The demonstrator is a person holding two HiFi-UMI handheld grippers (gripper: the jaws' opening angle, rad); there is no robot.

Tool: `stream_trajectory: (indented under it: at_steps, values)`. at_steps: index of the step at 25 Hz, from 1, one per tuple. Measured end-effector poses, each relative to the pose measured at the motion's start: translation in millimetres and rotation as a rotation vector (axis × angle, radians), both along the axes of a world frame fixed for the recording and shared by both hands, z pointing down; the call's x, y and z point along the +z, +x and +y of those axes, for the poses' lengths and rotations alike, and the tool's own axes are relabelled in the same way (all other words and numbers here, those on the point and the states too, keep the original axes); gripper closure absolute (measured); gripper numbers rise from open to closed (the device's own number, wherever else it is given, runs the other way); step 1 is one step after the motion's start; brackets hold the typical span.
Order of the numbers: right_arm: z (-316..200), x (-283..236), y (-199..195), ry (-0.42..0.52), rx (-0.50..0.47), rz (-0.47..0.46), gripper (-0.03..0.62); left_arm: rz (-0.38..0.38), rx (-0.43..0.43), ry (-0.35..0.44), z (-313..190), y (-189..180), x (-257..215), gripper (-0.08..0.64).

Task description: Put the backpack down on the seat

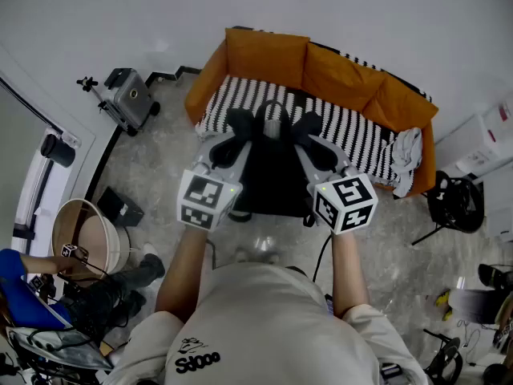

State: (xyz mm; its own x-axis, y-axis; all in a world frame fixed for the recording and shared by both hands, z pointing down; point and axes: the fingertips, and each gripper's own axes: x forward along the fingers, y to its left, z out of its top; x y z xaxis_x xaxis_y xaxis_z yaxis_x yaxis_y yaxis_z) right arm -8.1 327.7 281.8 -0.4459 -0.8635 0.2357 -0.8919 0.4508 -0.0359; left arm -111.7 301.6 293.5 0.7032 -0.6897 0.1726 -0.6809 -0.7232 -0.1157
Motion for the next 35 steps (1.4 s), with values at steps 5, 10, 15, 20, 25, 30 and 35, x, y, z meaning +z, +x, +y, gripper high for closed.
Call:
stream_trajectory:
  at_steps: [5,10,15,20,25,30,35]
  values:
    - [-4,-1,0,-0.008,-0.006,-0.019,0.529,0.026,-0.008,-0.009,-3,3,-5,0.502]
    - [-7,-6,-1,0.005,-0.016,-0.024,0.528,0.037,-0.013,0.0,-3,3,-12,0.502]
    - [-8,-10,4,0.011,-0.02,-0.028,0.528,0.041,-0.027,0.006,-4,8,-15,0.502]
    - [-8,-9,11,-0.001,-0.033,-0.043,0.528,0.03,-0.051,0.001,-2,12,-12,0.502]
    - [-4,-3,21,-0.011,-0.065,-0.05,0.528,0.015,-0.073,0.0,3,22,-7,0.502]
    - [-1,9,35,-0.036,-0.098,-0.027,0.528,0.008,-0.097,-0.028,4,38,6,0.502]
    - [-6,10,45,-0.044,-0.097,-0.026,0.528,0.022,-0.106,-0.037,2,47,9,0.502]
